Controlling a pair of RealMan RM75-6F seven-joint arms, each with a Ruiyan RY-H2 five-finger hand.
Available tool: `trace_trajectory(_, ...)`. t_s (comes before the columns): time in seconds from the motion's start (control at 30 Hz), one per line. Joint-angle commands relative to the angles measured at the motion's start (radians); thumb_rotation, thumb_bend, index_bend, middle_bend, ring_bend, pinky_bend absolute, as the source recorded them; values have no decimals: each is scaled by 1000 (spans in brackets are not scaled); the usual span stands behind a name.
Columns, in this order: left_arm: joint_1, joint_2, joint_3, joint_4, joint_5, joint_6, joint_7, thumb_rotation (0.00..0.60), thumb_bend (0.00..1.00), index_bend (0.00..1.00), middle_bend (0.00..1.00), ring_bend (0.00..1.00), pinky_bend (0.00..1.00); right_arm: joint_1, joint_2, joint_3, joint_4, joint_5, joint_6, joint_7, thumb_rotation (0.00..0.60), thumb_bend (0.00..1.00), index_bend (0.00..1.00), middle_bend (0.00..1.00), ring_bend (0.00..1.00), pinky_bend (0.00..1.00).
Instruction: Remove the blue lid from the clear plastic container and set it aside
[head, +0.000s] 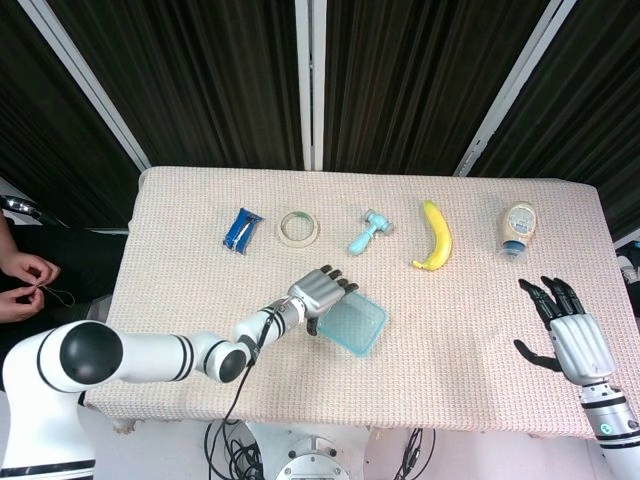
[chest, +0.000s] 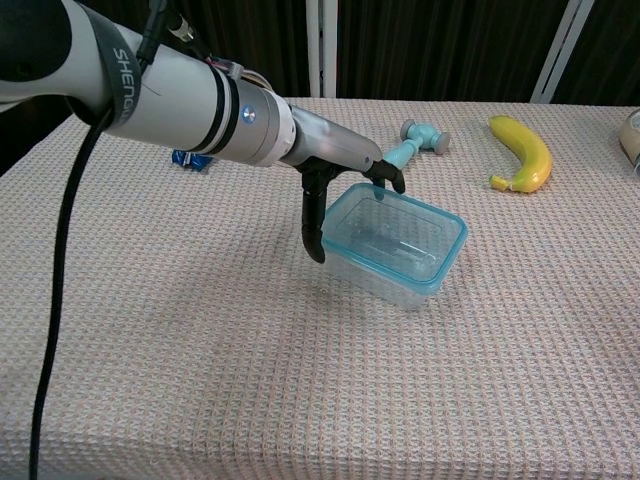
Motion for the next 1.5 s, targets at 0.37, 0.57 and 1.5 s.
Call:
trace_trajectory(0.37,-4,15,40,-67,-165,195,38,600,0,195,287,178,209,131,-62,-40,-15,-215,-67,62,600,163,87,244,49,157)
trace_trajectory(0.57,-23,6,36,-107,-319,279,106,600,0,195,286,178,209,242,-184,-5,11,-247,-180,-48,600,163,131,265,67,180)
trace_trajectory(1.5,2,-1,-31,-74,-424,217,154,600,0,192,285,178,212,431,-543,37,309,-169,-255,-120,600,132,204,282,70,185)
